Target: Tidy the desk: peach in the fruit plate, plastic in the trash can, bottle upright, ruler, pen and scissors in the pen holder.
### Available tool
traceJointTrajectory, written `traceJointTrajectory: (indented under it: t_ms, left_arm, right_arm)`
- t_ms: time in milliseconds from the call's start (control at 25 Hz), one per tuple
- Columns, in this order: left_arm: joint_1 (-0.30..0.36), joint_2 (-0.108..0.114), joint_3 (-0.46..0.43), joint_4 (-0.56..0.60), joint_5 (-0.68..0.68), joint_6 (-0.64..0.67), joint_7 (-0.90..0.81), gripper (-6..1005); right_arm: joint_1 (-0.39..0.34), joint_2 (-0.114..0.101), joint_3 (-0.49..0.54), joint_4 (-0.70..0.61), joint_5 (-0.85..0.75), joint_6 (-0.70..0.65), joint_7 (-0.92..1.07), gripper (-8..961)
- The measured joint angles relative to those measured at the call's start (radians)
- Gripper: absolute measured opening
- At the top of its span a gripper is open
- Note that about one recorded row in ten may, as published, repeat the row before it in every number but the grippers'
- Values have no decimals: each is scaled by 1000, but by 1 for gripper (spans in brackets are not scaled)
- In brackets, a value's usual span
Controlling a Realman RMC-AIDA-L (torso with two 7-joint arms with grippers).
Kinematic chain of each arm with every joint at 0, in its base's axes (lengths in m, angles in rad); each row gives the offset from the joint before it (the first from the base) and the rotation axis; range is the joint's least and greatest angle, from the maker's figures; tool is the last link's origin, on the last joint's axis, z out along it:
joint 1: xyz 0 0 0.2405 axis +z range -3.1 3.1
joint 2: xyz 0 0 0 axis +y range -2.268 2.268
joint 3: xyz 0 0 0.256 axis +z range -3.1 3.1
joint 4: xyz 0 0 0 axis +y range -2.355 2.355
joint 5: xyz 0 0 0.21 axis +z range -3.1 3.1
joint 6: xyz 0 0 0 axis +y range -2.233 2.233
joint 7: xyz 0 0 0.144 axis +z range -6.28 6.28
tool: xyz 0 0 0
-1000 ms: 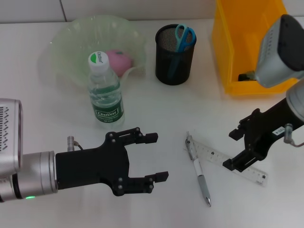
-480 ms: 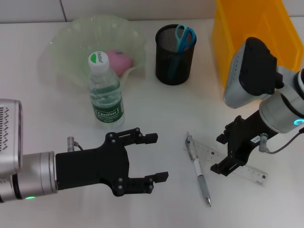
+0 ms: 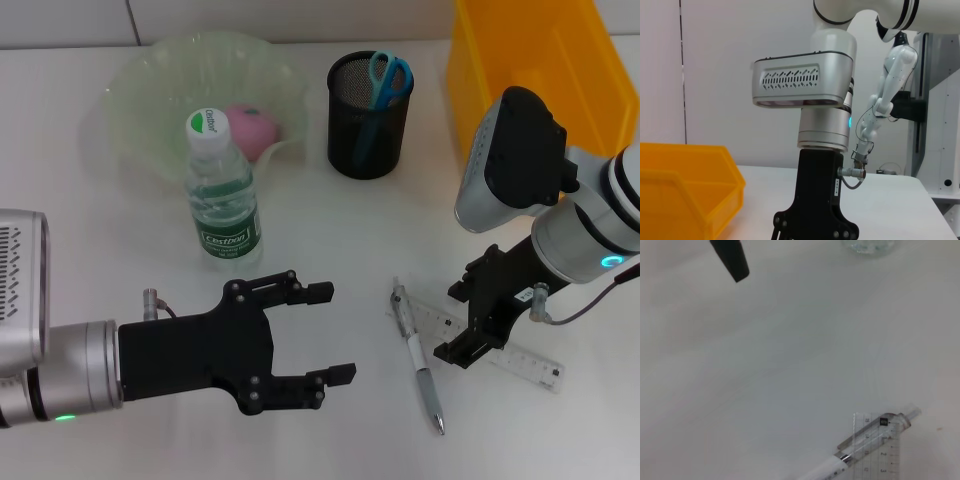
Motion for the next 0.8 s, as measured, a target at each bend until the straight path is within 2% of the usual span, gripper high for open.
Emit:
traceJointTrajectory:
  t_ms: [520,800]
  left_arm:
    - [1,0,1,0,0,0,0,797]
    - [2,0,1,0,0,0,0,797]
  right_arm:
    - [25,-1,0,50,4,10,18,667]
    - [42,-1,2,83,9,11,18,406]
